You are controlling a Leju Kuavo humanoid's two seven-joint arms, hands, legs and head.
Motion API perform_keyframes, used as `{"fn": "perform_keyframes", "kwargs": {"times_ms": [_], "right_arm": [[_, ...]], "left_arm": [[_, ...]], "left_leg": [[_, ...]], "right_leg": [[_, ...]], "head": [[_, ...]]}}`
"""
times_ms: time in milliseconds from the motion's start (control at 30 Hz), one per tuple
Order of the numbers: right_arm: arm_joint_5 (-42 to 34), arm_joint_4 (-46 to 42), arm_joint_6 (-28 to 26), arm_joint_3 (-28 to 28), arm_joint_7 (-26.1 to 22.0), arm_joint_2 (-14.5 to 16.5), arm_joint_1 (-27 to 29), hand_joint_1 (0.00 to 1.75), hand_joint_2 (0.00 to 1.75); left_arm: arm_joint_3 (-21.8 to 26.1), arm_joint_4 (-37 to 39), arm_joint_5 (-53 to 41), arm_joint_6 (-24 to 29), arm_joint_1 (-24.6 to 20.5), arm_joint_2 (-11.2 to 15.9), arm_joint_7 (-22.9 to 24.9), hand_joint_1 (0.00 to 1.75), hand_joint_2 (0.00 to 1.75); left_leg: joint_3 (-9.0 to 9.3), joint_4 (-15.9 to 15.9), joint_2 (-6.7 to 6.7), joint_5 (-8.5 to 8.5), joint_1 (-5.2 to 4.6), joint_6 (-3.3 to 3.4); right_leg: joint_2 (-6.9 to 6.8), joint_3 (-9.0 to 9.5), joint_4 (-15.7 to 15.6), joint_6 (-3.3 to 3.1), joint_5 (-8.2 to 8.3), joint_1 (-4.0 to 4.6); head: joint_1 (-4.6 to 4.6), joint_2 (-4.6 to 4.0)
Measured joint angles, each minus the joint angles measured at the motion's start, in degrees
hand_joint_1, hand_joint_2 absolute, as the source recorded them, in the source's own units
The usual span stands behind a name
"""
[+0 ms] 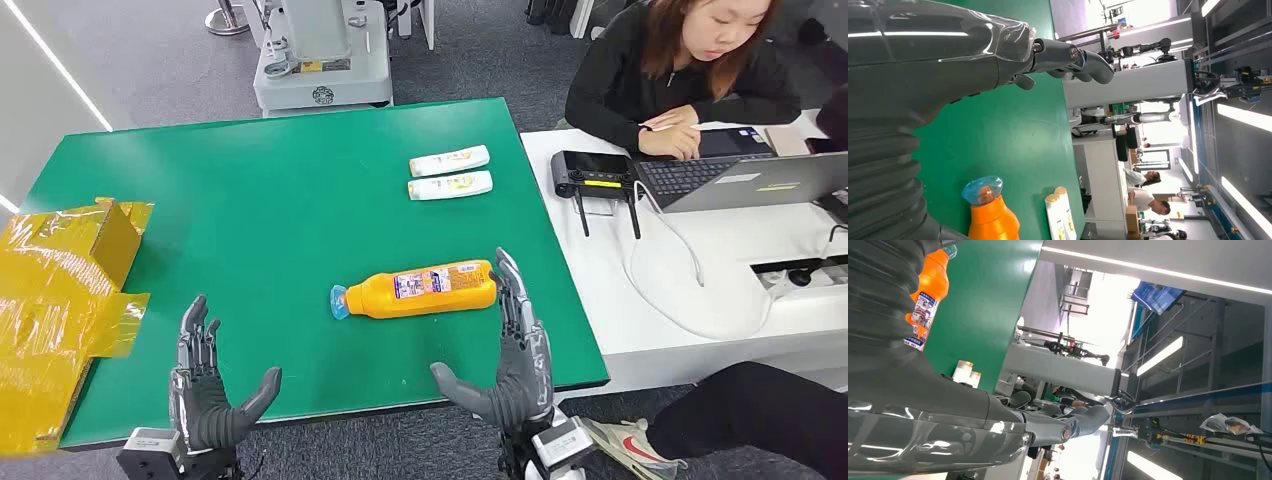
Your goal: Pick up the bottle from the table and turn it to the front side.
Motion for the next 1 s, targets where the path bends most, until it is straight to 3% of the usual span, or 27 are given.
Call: {"fn": "perform_keyframes", "kwargs": {"times_ms": [167, 333, 467, 600, 767, 1000], "right_arm": [[1.29, 0.0, -1.55, 0.0, -0.15, -0.01, -0.03, 0.0, 1.75], [9.97, 0.01, -7.57, -0.56, 1.04, -0.67, -1.06, 0.0, 1.75], [16.93, 0.63, -8.73, -2.45, 5.42, -2.64, -4.96, 0.0, 1.75], [26.31, 3.64, -6.32, -4.05, 14.29, -8.38, -11.76, 0.0, 1.75], [24.99, 9.6, -3.3, -4.79, 13.35, -13.93, -20.05, 0.0, 1.75], [20.55, 16.38, -0.62, -2.96, 15.89, -15.04, -26.09, 0.0, 1.75]], "left_arm": [[0.0, 0.0, -0.02, -0.51, -0.05, -0.07, 0.01, 0.0, 1.75], [0.0, 0.27, -0.19, -2.49, -0.61, -0.19, 0.01, 0.0, 1.75], [-0.24, 1.05, -0.15, -4.75, -2.03, -0.44, 0.01, 0.0, 1.75], [-1.24, 2.38, 0.15, -8.35, -3.96, -0.72, 0.02, 0.0, 1.75], [-1.66, 3.31, 0.33, -8.65, -5.05, -1.03, 0.01, 0.0, 1.75], [-1.64, 3.48, 0.16, -8.68, -5.06, -0.93, 0.02, 0.0, 1.75]], "left_leg": [[0.0, 0.0, 0.0, 0.0, 0.0, 0.0], [0.0, 0.0, 0.01, 0.01, 0.0, 0.01], [0.01, 0.05, 0.04, 0.07, -0.01, 0.08], [-0.01, 0.13, 0.04, 0.15, -0.02, 0.19], [-0.02, 0.22, 0.02, 0.21, -0.04, 0.3], [-0.05, 0.24, 0.01, 0.21, -0.04, 0.3]], "right_leg": [[0.0, 0.0, 0.0, 0.0, 0.0, 0.0], [0.01, 0.0, 0.0, 0.01, 0.01, 0.0], [0.02, 0.01, 0.0, 0.02, 0.08, -0.01], [0.02, 0.05, 0.0, 0.18, 0.21, -0.02], [0.01, 0.11, 0.0, 0.27, 0.27, -0.03], [0.0, 0.1, 0.02, 0.28, 0.27, -0.02]], "head": [[0.0, 0.0], [0.0, 0.0], [0.01, 0.0], [-0.02, 0.0], [0.01, 0.0], [-0.01, 0.0]]}}
